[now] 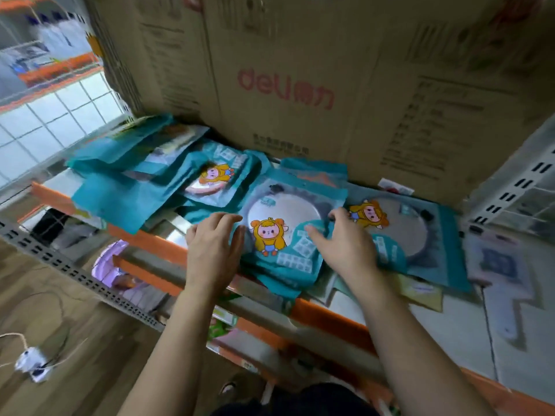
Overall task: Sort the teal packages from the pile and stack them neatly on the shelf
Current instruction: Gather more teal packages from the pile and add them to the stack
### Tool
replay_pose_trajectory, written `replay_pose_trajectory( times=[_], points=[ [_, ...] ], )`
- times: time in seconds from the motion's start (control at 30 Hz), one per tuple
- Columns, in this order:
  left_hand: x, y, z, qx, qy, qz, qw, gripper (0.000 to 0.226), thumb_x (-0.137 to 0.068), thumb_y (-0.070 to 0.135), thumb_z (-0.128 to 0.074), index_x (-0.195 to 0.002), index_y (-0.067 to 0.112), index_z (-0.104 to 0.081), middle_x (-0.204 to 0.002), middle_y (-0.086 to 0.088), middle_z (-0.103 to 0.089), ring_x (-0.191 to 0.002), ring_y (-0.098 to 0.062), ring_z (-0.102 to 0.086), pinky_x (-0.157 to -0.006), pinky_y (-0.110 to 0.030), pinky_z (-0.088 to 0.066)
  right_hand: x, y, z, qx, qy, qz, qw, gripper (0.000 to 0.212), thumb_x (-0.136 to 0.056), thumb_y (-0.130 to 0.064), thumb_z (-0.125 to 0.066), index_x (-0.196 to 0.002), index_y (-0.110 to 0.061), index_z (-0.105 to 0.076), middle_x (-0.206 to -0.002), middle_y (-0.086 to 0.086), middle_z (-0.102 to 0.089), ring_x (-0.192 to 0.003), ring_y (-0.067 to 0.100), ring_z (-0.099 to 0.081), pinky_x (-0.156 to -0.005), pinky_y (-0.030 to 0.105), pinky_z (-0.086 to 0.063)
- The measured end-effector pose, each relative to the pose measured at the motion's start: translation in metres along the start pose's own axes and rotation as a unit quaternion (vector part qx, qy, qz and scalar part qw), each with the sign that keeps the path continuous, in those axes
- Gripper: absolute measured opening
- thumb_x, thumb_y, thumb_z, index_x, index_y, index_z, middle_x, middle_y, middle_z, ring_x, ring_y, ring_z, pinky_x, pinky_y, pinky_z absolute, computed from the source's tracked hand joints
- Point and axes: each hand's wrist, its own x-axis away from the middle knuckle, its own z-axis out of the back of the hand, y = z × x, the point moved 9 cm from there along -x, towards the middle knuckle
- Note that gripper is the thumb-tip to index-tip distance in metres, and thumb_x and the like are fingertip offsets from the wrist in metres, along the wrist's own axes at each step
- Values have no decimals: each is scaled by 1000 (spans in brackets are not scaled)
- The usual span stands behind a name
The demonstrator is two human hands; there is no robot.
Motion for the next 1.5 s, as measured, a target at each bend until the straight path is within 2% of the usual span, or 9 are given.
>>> replay_pose_trajectory(
  times=[0.13, 0.27, 0.4, 0.53, 0.7, 0.87, 1.13, 1.3, 1.5],
  points=[
    [-28, -12, -2, 22, -12, -72, 997, 26, -96, 28, -51, -108, 11, -67, -108, -8, -67, -93, -33, -61, -83, -42, -38, 10, 0, -5, 29, 4, -78, 997, 87, -70, -85, -50, -129, -22, -40, -108, 7, -65, -95, 29, -63, -64, 33, -41],
    [-48, -14, -5, 47, -47, -134, 989, 33, -95, 33, -45, -110, 12, -66, -112, -6, -67, -102, -30, -61, -87, -43, -37, 21, -5, -8, -19, 26, -125, 992, 94, -64, -75, -68, -136, -22, -41, -119, 5, -65, -105, 29, -62, -72, 36, -48],
    [-52, -16, -8, 65, -68, -174, 980, 30, -94, 29, -48, -108, 10, -67, -108, -8, -67, -100, -31, -61, -86, -44, -39, 31, 1, -8, -103, 49, -187, 976, 86, -68, -54, -81, -138, -20, -43, -126, 8, -62, -112, 31, -59, -87, 43, -52],
    [-50, -23, -13, 93, -86, -176, 976, 29, -96, 26, -49, -111, 7, -66, -110, -13, -66, -99, -32, -61, -86, -44, -41, 37, 9, -5, -162, 58, -231, 958, 79, -67, -41, -86, -131, -22, -45, -124, 5, -60, -97, 20, -57, -74, 34, -49],
    [-46, -23, -13, 102, -81, -190, 973, 33, -96, 27, -46, -111, 5, -65, -109, -14, -65, -99, -33, -60, -83, -45, -45, 49, 13, -13, -195, 64, -271, 941, 66, -70, -35, -85, -120, -22, -42, -114, 3, -61, -95, 26, -65, -81, 47, -56],
    [-48, -28, -15, 138, -79, -179, 971, 32, -94, 27, -48, -110, 5, -66, -106, -13, -66, -98, -31, -59, -83, -45, -46, 66, 18, -11, -393, 117, -267, 872, 50, -78, -11, -79, -111, -24, -44, -82, -3, -72, -66, 9, -72, -47, 24, -54],
    [-48, -29, -11, 177, -60, -171, 967, 18, -93, 14, -58, -106, 4, -65, -99, -12, -66, -88, -28, -60, -71, -38, -49, 100, 47, 2, -387, 116, -275, 873, 10, -86, -15, -70, -93, -16, -64, -82, 2, -74, -68, 16, -73, -56, 30, -54],
    [-46, -29, -10, 172, -70, -163, 969, 23, -96, 25, -55, -99, 6, -67, -91, -9, -68, -76, -23, -60, -64, -31, -47, 121, 66, 0, -436, 121, -309, 837, 8, -95, -19, -59, -98, -12, -63, -80, 5, -75, -71, 22, -74, -56, 33, -56],
    [-55, -24, -23, 169, -126, -90, 973, 46, -93, 42, -58, -121, 7, -62, -107, -10, -68, -92, -21, -62, -74, -29, -46, 136, 65, 8, -476, 193, -295, 806, 8, -95, -25, -61, -100, -19, -64, -82, -1, -75, -71, 16, -73, -51, 26, -54]
  ],
)
